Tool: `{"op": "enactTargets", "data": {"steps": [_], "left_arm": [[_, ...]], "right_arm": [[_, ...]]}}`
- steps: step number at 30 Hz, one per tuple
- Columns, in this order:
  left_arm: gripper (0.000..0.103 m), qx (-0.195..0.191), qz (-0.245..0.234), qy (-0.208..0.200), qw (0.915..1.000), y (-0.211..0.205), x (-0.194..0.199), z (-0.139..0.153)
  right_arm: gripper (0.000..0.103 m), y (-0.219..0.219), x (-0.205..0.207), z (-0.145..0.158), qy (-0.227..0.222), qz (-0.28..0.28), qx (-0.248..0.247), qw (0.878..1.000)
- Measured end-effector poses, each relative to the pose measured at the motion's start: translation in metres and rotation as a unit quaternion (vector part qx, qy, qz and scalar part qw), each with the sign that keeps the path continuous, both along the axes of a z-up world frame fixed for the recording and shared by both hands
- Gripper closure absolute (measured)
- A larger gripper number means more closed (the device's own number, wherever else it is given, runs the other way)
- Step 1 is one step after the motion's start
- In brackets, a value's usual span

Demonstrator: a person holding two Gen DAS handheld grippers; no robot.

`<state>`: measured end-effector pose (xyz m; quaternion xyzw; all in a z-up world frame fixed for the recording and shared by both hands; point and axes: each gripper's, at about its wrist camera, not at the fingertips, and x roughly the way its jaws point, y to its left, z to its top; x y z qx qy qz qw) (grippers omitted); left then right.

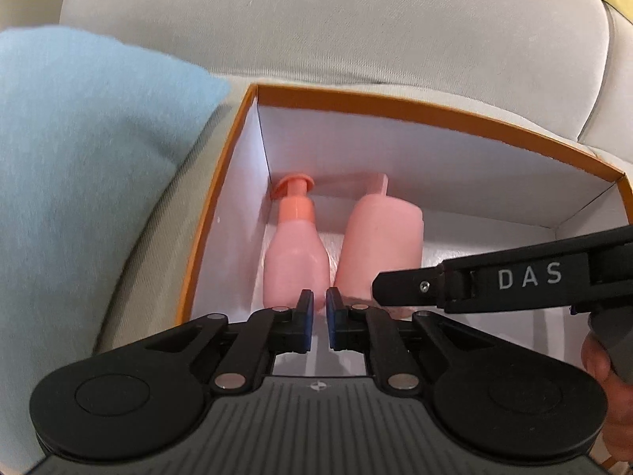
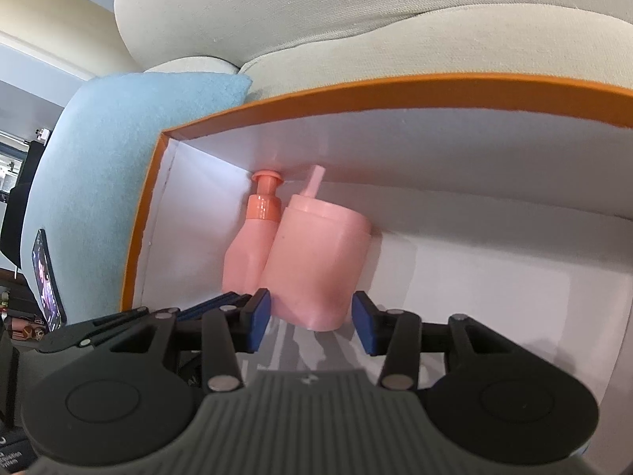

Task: Organize rigid objects
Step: 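Release both pink items in the box and push them together against the box wall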

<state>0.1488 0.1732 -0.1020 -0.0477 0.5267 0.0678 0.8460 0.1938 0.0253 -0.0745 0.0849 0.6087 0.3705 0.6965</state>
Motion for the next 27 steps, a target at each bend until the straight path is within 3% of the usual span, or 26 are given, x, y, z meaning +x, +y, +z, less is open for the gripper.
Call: {"op": "enactTargets", "data": {"steps": [4, 6, 17, 22, 27], "left_arm": [[0.09, 0.003, -0.01, -0.001, 0.9999, -0.002, -0.001, -0.001], [0.09, -0.002, -0.01, 0.0, 0.9999, -0.003, -0.004, 0.002], [0.09, -0.022, -0.005, 0.024, 0.9995, 0.006, -0.007, -0.01], [0.09, -0.004, -0.017, 0.055, 0.9983, 0.0, -0.004, -0.015], [0.089, 0.039, -0.028, 0.052, 0.9975, -0.007, 0.005, -0.017]], "right_arm": [[0.063, 0.005, 0.001, 0.0, -0.012, -0.004, 0.007, 1.0], [0.071, 0.007, 0.003, 0.002, -0.028, -0.007, 0.012, 1.0], [0.068, -0.001, 0.001, 0.0, -0.003, -0.016, 0.007, 1.0], [0.066, -0.011, -0.007, -0.002, 0.018, -0.029, 0.006, 0.999], [0.068, -0.004, -0.025, 0.005, -0.034, 0.025, -0.037, 0.998]]}}
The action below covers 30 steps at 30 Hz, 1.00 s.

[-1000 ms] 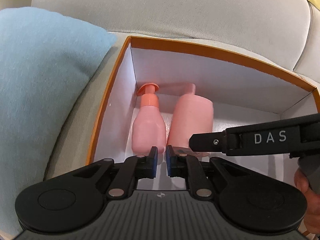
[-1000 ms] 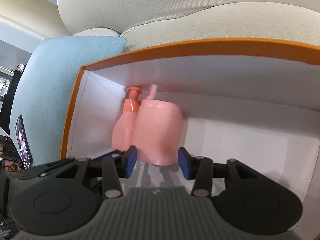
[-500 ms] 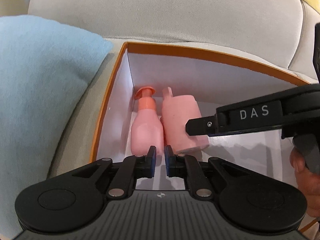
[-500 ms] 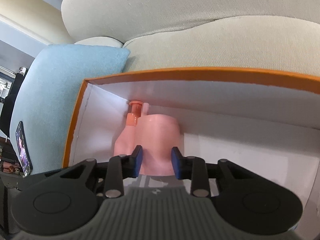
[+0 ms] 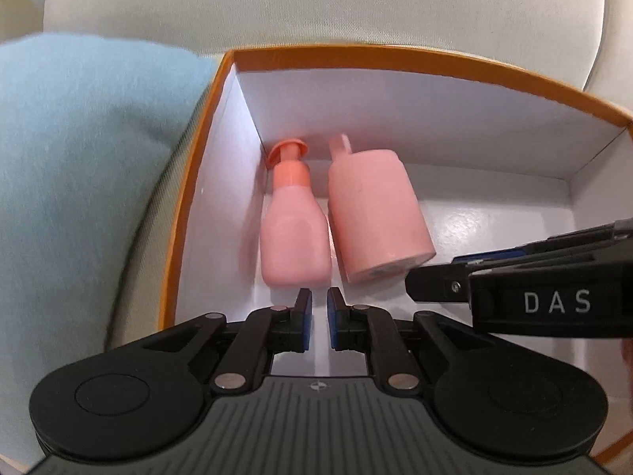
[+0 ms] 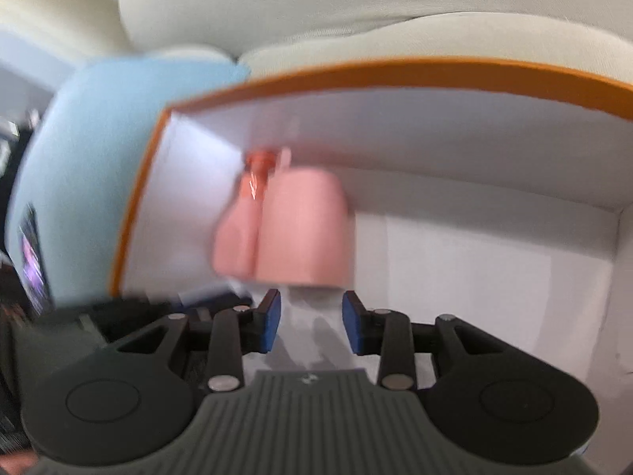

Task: Organize rigid objects
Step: 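Release both pink items in the box and push them together against the box wall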

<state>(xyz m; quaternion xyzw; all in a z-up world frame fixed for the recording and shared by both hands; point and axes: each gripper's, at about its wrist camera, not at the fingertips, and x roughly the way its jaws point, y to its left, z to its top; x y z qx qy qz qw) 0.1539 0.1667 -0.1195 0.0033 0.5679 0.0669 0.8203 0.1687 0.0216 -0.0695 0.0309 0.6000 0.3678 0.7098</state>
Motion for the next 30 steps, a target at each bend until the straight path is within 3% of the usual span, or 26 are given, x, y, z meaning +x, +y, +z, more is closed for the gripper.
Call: {"op": "enactTargets", "data": {"steps": [7, 14, 24, 30], "left_arm": [[0.09, 0.001, -0.002, -0.015, 0.9999, 0.0, -0.006, 0.005], [0.09, -0.005, -0.001, -0.034, 0.9994, 0.002, -0.011, 0.01], [0.088, -0.01, 0.0, -0.024, 0.9997, -0.003, -0.014, 0.011], [0.088, -0.029, -0.012, -0.063, 0.9975, -0.024, -0.033, 0.048]], "right_arm": [[0.07, 0.008, 0.006, -0.014, 0.04, -0.003, 0.01, 0.999], [0.077, 0.013, 0.006, -0.029, 0.088, -0.059, 0.053, 0.993], [0.076, 0.003, -0.005, -0.007, 0.049, -0.044, 0.039, 0.997], [0.074, -0.026, -0.02, 0.026, -0.007, -0.049, 0.028, 0.998]]}}
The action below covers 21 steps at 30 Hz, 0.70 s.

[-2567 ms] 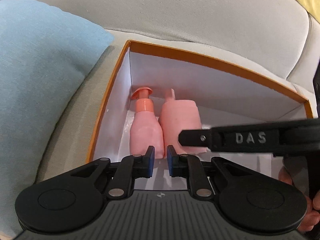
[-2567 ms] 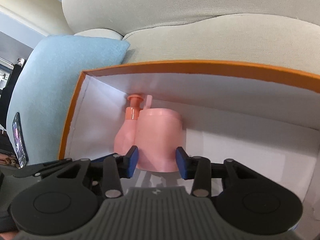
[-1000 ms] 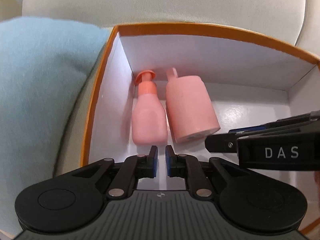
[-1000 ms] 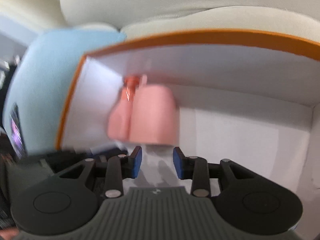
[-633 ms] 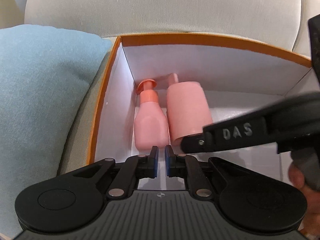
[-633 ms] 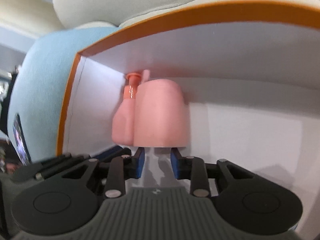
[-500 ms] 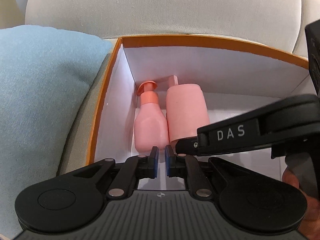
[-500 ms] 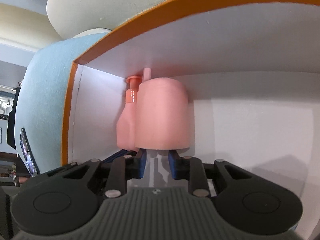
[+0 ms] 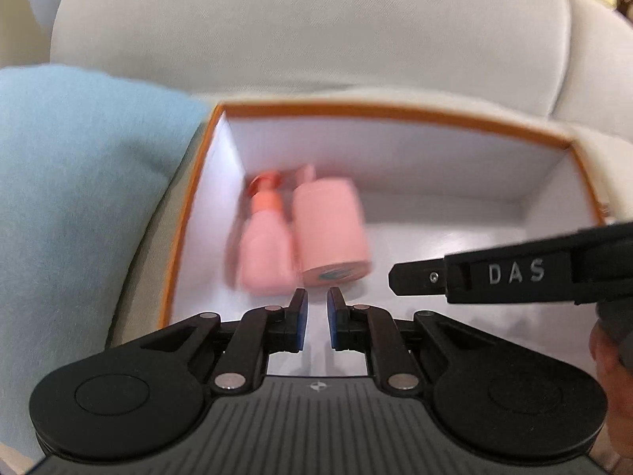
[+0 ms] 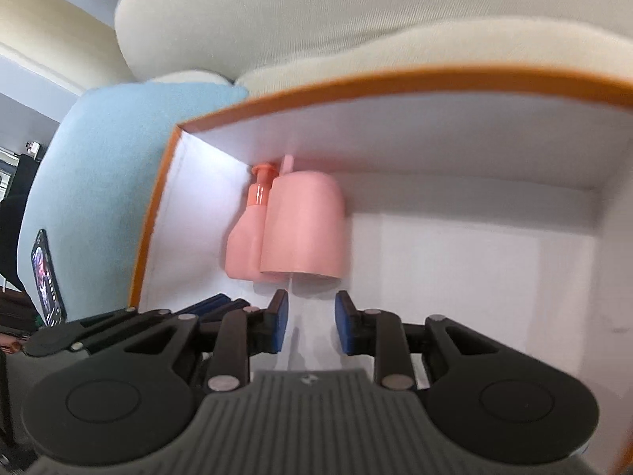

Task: Organize rigid objects
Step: 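Release both pink items in the box and push them together against the box wall, then grasp the photo card box with the left gripper while the right gripper grasps the plaid tin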

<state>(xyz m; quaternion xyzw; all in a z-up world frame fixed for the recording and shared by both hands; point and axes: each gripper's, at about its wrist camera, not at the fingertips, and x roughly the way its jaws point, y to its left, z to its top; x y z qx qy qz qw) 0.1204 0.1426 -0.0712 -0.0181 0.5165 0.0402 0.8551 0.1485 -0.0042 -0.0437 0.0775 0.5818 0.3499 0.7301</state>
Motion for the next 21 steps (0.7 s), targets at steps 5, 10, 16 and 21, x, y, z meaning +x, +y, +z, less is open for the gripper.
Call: {"op": "enactTargets", "data": {"steps": [5, 10, 16, 21], "left_arm": [[0.088, -0.047, -0.037, -0.051, 0.9969, -0.036, -0.012, 0.037], [0.088, -0.097, -0.084, -0.078, 0.9886, -0.075, -0.01, 0.058], [0.088, -0.093, -0.18, -0.077, 0.9763, -0.141, -0.002, 0.058], [0.088, -0.036, -0.251, -0.056, 0.9657, -0.189, 0.021, 0.047]], "right_arm": [[0.07, -0.046, -0.015, 0.038, -0.063, -0.026, 0.003, 0.998], [0.068, -0.116, -0.023, 0.076, -0.122, -0.074, 0.012, 0.99], [0.068, -0.191, -0.031, 0.083, -0.153, -0.137, 0.0, 0.979], [0.067, -0.24, -0.022, 0.065, -0.145, -0.181, -0.027, 0.972]]}}
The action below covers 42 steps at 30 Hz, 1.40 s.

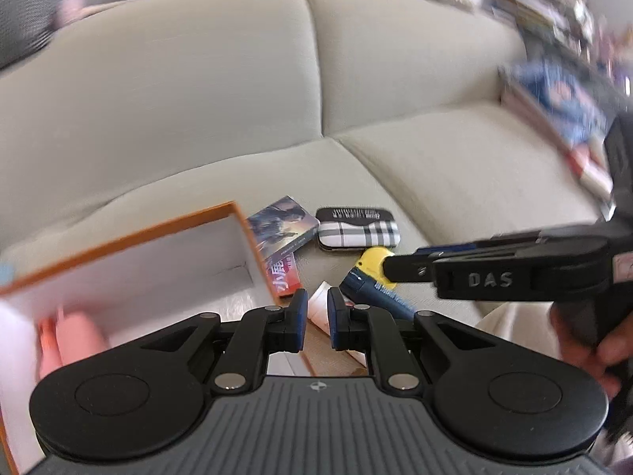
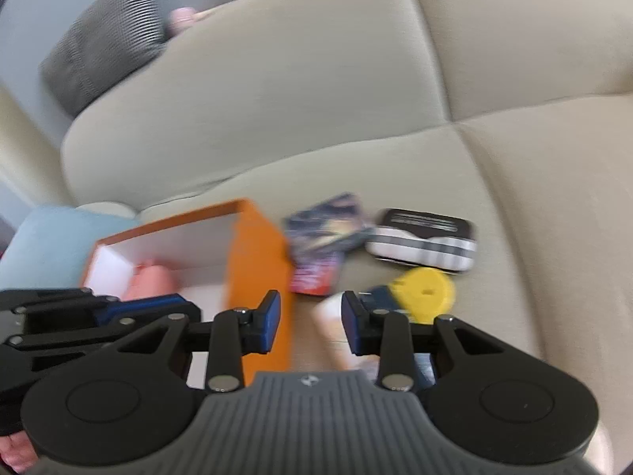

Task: Organize rigid objects
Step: 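Grasp the photo card box with the left gripper while the right gripper grasps the plaid tin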

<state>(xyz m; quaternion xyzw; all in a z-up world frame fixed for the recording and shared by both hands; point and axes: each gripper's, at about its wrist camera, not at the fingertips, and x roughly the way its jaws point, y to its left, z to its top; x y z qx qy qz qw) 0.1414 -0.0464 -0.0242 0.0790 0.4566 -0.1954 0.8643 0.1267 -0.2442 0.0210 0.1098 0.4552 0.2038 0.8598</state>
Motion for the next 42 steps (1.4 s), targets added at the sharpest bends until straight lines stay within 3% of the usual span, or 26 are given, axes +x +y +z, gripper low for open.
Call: {"op": "enactTargets", "data": {"steps": [3, 5, 8, 13, 16, 22, 27, 30, 36, 42], "left_arm": [[0.079, 0.067, -0.047, -0.009, 0.9966, -0.026, 0.016, -0.01], [0.073, 0.119, -0.079, -0.021, 0.9895, -0.044, 0.029, -0.02], [0.066, 0.176, -0.127, -0.029, 0.9758, -0.06, 0.049, -0.041], [0.058, 0.265, -0.196, -0.025, 0.944, -0.082, 0.077, -0.074], [0.058, 0.289, -0.215, 0.002, 0.9327, -0.092, 0.093, -0.093], [0.049, 0.303, -0.211, 0.052, 0.9281, -0.102, 0.118, -0.119], [0.043, 0.336, -0.211, 0.048, 0.9166, -0.108, 0.123, -0.131], [0.041, 0.368, -0.225, 0.038, 0.9014, -0.109, 0.121, -0.14], [0.047, 0.357, -0.219, 0.044, 0.9071, -0.105, 0.126, -0.135], [0.062, 0.337, -0.21, 0.039, 0.917, -0.1, 0.125, -0.122]], "right_arm": [[0.067, -0.012, 0.012, -0.013, 0.002, -0.007, -0.013, 1.0], [0.059, -0.013, 0.025, -0.026, 0.001, -0.002, -0.033, 0.999], [0.055, -0.014, 0.045, -0.043, -0.005, 0.011, -0.06, 0.998], [0.054, -0.01, 0.075, -0.073, -0.018, 0.061, -0.104, 0.993], [0.054, -0.011, 0.086, -0.084, -0.027, 0.083, -0.121, 0.989], [0.053, -0.014, 0.098, -0.094, -0.044, 0.117, -0.121, 0.985], [0.046, -0.015, 0.1, -0.095, -0.054, 0.137, -0.112, 0.983], [0.041, -0.008, 0.101, -0.096, -0.068, 0.16, -0.127, 0.977], [0.029, 0.013, 0.095, -0.103, -0.096, 0.219, -0.186, 0.953], [0.029, 0.031, 0.093, -0.11, -0.113, 0.234, -0.235, 0.937]]}}
